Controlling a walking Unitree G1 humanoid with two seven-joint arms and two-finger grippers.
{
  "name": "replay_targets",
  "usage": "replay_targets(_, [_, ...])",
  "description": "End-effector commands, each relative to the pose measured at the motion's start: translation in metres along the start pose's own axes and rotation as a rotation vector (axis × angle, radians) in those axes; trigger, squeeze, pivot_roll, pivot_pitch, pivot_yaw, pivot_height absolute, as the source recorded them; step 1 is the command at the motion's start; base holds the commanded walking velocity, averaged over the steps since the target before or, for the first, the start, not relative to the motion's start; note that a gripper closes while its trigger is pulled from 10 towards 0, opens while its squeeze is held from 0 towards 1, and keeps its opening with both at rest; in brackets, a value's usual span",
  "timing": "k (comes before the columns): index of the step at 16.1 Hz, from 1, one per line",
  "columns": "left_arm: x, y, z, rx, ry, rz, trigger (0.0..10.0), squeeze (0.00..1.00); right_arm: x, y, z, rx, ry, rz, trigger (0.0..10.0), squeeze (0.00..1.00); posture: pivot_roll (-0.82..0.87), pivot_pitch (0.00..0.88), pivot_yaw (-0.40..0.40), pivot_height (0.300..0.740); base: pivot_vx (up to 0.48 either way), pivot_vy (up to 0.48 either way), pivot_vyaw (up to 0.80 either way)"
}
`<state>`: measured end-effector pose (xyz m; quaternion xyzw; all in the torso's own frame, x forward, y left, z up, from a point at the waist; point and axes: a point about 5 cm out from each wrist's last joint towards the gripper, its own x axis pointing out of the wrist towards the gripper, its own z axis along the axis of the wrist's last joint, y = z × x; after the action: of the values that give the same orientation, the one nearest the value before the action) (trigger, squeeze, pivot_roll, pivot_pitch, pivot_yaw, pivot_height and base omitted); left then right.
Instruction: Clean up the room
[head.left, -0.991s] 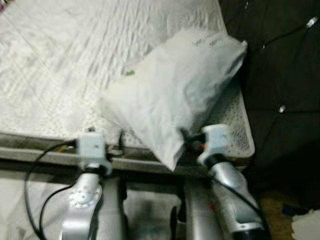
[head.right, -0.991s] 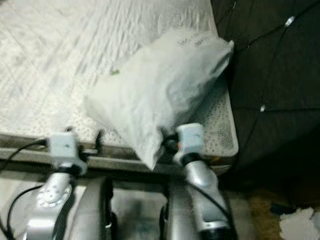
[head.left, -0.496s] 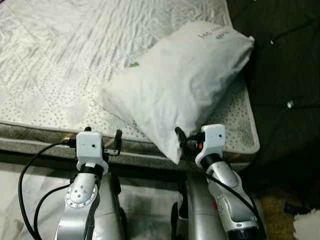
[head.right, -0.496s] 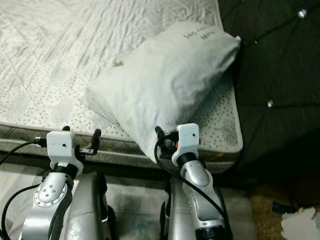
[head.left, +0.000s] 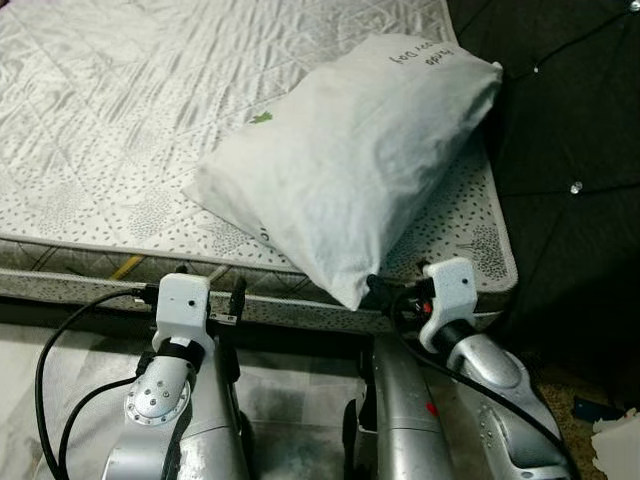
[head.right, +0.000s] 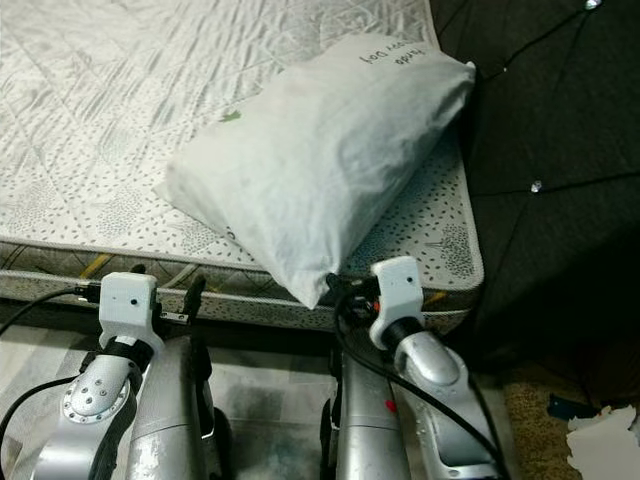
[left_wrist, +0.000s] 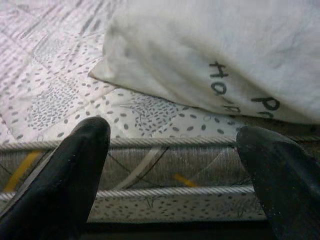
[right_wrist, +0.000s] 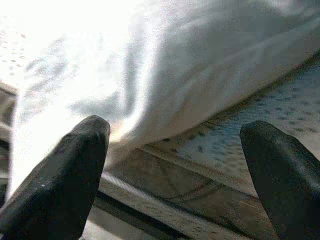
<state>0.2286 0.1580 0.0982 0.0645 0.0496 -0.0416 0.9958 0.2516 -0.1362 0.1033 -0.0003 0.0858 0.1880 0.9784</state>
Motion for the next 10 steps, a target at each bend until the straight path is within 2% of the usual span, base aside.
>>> replay_targets(1, [-0.002,0.004,0.002,0.010,-0.007,0.005,10.0,0.00,0.005,0.006,0.000,0.032,0.015,0.034,10.0,0.00,0.07,0.153,-0.016,0.533,0.000,0.000,0.00])
replay_targets(3, [-0.002,0.007,0.005,0.009,-0.022,0.009,10.0,0.00,0.015,0.010,-0.003,0.061,0.035,0.034,10.0,0.00,0.08,0.146,-0.013,0.533,0.000,0.000,0.00])
replay_targets(5, [-0.008,0.011,0.003,0.013,-0.007,0.004,10.0,0.00,0.026,0.017,-0.009,0.152,0.090,0.045,10.0,0.00,0.12,0.146,-0.014,0.533,0.000,0.000,0.00])
replay_targets(6, [-0.014,0.016,0.003,0.005,-0.009,0.016,10.0,0.00,0.032,0.025,-0.010,0.207,0.117,0.088,10.0,0.00,0.13,0.146,-0.014,0.533,0.000,0.000,0.00])
replay_targets(8, [-0.025,0.023,-0.004,-0.001,0.018,0.059,10.0,0.00,0.041,0.040,-0.008,0.194,0.121,0.179,10.0,0.00,0.15,0.145,-0.018,0.533,0.000,0.000,0.00])
replay_targets(10, [-0.032,0.028,-0.011,-0.006,0.045,0.092,10.0,0.00,0.056,0.049,-0.006,0.179,0.123,0.191,10.0,0.00,0.15,0.145,-0.019,0.533,0.000,0.000,0.00])
